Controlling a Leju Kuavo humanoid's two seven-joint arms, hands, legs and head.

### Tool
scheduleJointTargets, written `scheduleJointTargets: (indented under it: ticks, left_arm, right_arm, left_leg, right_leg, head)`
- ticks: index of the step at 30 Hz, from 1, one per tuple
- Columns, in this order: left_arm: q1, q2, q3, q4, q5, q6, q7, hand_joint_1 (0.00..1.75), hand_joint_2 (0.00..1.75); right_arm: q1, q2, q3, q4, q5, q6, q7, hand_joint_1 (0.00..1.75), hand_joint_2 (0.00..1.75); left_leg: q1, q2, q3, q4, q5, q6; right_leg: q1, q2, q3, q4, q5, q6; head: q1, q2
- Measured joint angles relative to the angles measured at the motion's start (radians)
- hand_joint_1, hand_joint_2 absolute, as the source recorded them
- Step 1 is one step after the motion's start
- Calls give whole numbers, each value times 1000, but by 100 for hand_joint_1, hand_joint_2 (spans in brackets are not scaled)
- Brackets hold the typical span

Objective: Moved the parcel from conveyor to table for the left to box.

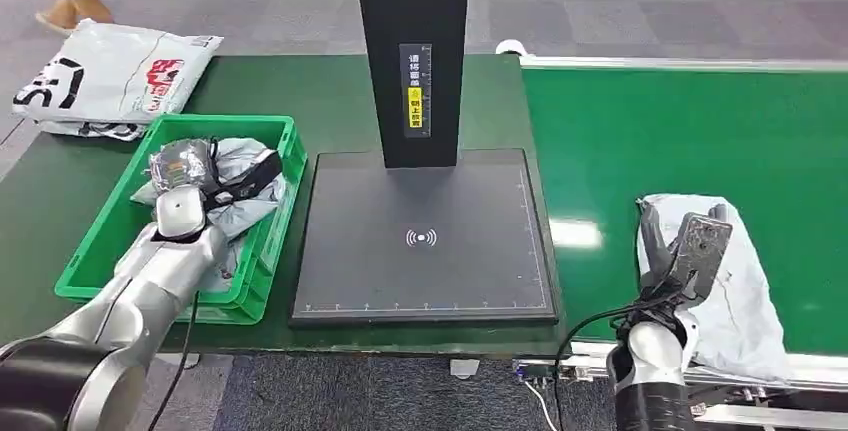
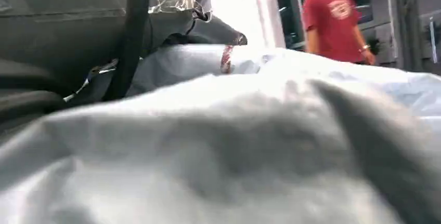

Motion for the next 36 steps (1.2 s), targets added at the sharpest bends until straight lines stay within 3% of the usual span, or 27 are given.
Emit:
scheduleJointTargets:
  ticks: [6,13,14,16,17,19,20,22,28,29,32,33,36]
  left_arm:
    - [-20,0,0,13,53,61,-73,0,175]
    - [-32,-25,106,-3,338,285,-429,0,175]
    - [-32,-30,131,-9,385,301,-483,0,0]
    - [-32,-43,194,-33,546,317,-637,0,0]
    - [-32,-54,230,-48,632,306,-710,0,0]
    - [-32,-72,294,-77,784,275,-823,0,0]
    - [-30,-80,317,-92,855,260,-876,0,175]
    - [-21,-95,351,-134,994,239,-961,0,175]
    - [-15,-103,357,-161,1040,232,-977,0,175]
    - [-3,-114,359,-194,1098,191,-993,0,175]
    - [40,-176,322,-274,1347,-115,-979,0,175]
    - [47,-185,296,-279,1363,-161,-974,0,175]
    - [61,-204,258,-291,1380,-185,-969,0,175]
  right_arm:
    - [9,0,0,-36,28,15,29,0,175]
    - [40,0,0,-66,28,26,21,0,175]
    - [46,0,0,-69,24,26,14,0,175]
    - [63,-2,0,-69,12,25,-6,0,175]
    - [71,-5,1,-69,6,21,-16,0,0]
    - [85,-10,9,-69,-2,12,-24,0,0]
    - [90,-12,17,-68,-5,6,-27,0,0]
    - [92,-19,34,-63,-12,-5,-29,0,0]
    - [91,-24,43,-58,-14,-11,-29,0,0]
    - [90,-27,55,-53,-15,-14,-28,0,0]
    - [42,-40,65,-14,-8,-35,-9,0,0]
    - [31,-45,65,0,-6,-38,-8,0,175]
    - [16,-53,65,18,-4,-43,-7,0,175]
  left_leg:
    - [0,0,0,0,0,0]
    - [0,-1,0,0,0,0]
    - [0,-1,0,0,0,0]
    - [0,-1,0,0,0,0]
    - [0,-1,0,0,0,0]
    - [0,0,0,0,0,0]
    - [0,0,0,0,-1,-1]
    - [0,0,0,0,-1,-1]
    - [0,0,0,0,-1,-1]
    - [0,-1,0,0,0,-1]
    - [0,-1,0,1,0,0]
    - [0,-2,0,1,0,0]
    - [0,-3,0,1,0,0]
  right_leg:
    - [0,0,0,0,0,0]
    - [0,-1,0,0,0,0]
    - [0,0,0,0,0,0]
    - [0,0,0,0,0,0]
    - [0,0,0,0,0,0]
    - [0,0,0,0,0,0]
    - [0,0,0,0,0,0]
    - [0,0,0,0,0,0]
    - [0,0,0,0,0,0]
    - [0,0,1,0,0,0]
    - [-1,-2,1,0,0,0]
    - [-1,-3,2,0,0,0]
    - [-2,-3,1,0,0,1]
  head:
    - [0,0]
    - [0,0]
    - [0,0]
    - [0,0]
    - [0,0]
    - [0,0]
    - [0,0]
    - [0,0]
    - [0,0]
    - [0,0]
    - [0,0]
    - [0,0]
    - [0,0]
